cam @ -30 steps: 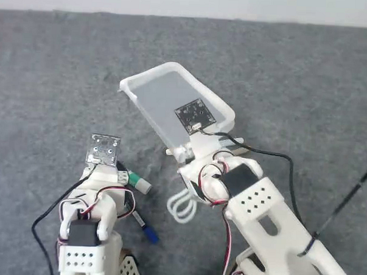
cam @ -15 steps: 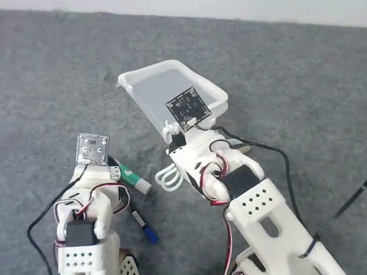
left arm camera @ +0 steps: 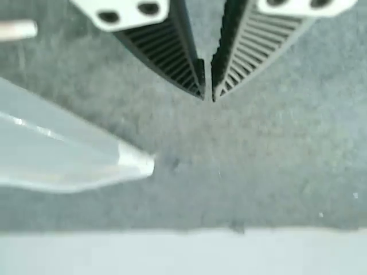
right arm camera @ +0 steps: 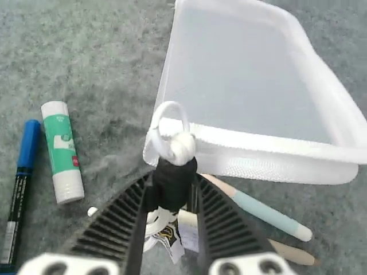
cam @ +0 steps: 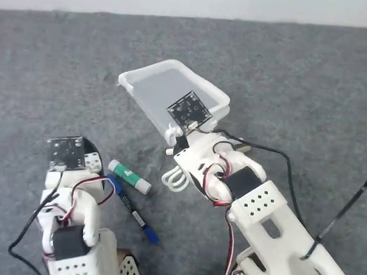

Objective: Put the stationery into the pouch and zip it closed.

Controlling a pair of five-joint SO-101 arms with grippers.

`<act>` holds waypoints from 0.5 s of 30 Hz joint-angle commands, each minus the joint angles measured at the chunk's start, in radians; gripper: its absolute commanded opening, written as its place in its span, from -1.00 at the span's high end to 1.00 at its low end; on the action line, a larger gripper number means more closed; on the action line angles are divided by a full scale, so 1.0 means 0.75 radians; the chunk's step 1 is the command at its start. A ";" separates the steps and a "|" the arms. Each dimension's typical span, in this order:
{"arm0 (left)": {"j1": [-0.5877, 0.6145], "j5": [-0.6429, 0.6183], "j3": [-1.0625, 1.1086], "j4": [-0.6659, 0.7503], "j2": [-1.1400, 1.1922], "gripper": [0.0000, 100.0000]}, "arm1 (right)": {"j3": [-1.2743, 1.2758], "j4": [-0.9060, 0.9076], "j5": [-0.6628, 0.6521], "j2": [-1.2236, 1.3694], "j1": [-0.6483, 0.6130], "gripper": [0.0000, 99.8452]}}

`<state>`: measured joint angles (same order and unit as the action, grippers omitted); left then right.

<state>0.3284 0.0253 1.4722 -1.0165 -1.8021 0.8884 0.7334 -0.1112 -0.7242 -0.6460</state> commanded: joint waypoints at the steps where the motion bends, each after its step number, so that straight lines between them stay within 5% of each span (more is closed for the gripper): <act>1: 0.002 -0.004 -0.167 0.074 -0.027 0.90 | -0.016 -0.028 -0.012 -0.167 0.021 0.99; 6: -0.129 -0.043 -0.197 -0.010 -0.027 0.51 | 0.063 -0.038 -0.012 -0.334 0.017 0.99; 15: -0.430 -0.211 -0.193 -0.027 -0.025 0.49 | 0.129 -0.038 -0.012 -0.453 0.017 0.99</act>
<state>0.0829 -0.0913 1.3802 -1.0303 -1.8021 1.0004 0.7273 -0.1112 -1.0203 -0.6429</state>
